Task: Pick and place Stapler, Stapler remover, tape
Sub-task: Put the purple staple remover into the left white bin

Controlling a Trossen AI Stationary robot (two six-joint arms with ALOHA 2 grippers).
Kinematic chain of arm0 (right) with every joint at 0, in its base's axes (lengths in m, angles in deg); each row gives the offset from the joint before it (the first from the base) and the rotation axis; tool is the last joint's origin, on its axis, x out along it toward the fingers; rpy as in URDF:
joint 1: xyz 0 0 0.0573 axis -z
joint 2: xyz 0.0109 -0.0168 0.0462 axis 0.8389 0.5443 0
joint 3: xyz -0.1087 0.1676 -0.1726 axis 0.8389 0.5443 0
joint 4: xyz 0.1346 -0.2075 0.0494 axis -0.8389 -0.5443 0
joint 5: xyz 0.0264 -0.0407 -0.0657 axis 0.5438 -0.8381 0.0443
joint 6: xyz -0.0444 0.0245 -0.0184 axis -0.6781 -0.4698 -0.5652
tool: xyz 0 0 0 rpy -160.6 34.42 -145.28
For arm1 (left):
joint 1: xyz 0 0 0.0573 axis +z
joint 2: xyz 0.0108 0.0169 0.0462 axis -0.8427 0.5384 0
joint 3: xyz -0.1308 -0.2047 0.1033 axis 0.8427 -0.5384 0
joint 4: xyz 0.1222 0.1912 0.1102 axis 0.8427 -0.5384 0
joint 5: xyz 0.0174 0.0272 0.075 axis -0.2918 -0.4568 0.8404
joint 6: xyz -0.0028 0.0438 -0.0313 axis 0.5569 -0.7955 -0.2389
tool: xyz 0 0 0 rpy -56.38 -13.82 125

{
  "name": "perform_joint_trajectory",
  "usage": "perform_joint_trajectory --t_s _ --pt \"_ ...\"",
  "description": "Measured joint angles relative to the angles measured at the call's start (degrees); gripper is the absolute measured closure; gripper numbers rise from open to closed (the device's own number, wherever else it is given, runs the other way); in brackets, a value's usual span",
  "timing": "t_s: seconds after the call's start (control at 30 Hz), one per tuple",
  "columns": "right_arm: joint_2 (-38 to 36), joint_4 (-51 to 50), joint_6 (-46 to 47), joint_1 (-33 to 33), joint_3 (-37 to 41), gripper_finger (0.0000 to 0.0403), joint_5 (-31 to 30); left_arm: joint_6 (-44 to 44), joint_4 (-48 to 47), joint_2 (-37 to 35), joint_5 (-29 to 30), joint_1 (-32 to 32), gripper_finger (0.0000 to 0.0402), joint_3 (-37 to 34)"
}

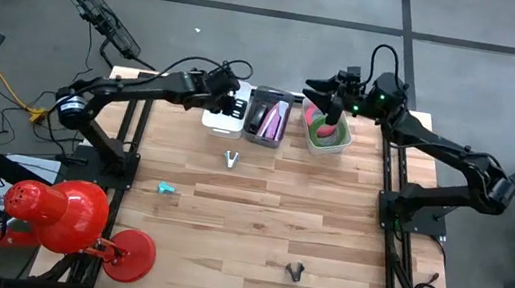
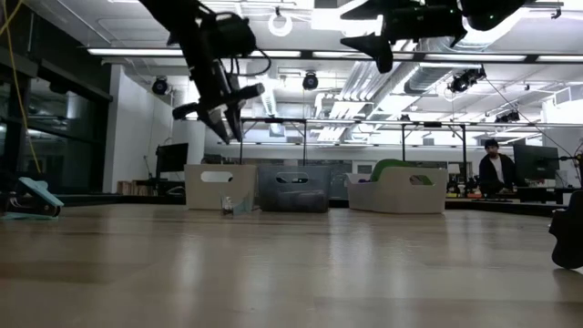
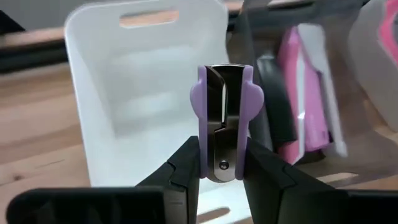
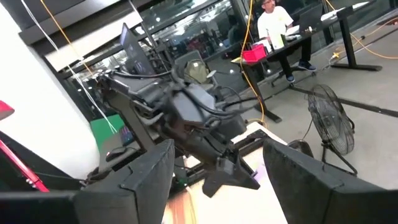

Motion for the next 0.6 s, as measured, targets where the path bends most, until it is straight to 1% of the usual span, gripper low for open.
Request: perform_joint_trajectory --t_s 0.43,0.6 --pt "0.0 -2.2 0.1 0.0 0.0 0.0166 0.0 0.0 -0.1 10.0 -6.0 4.9 0.0317 0.1" --pt "0.0 -2.6 0.1 0.0 0.0 0.0166 0.0 0.0 -0.1 12.4 -9.9 6.3 0.0317 0.0"
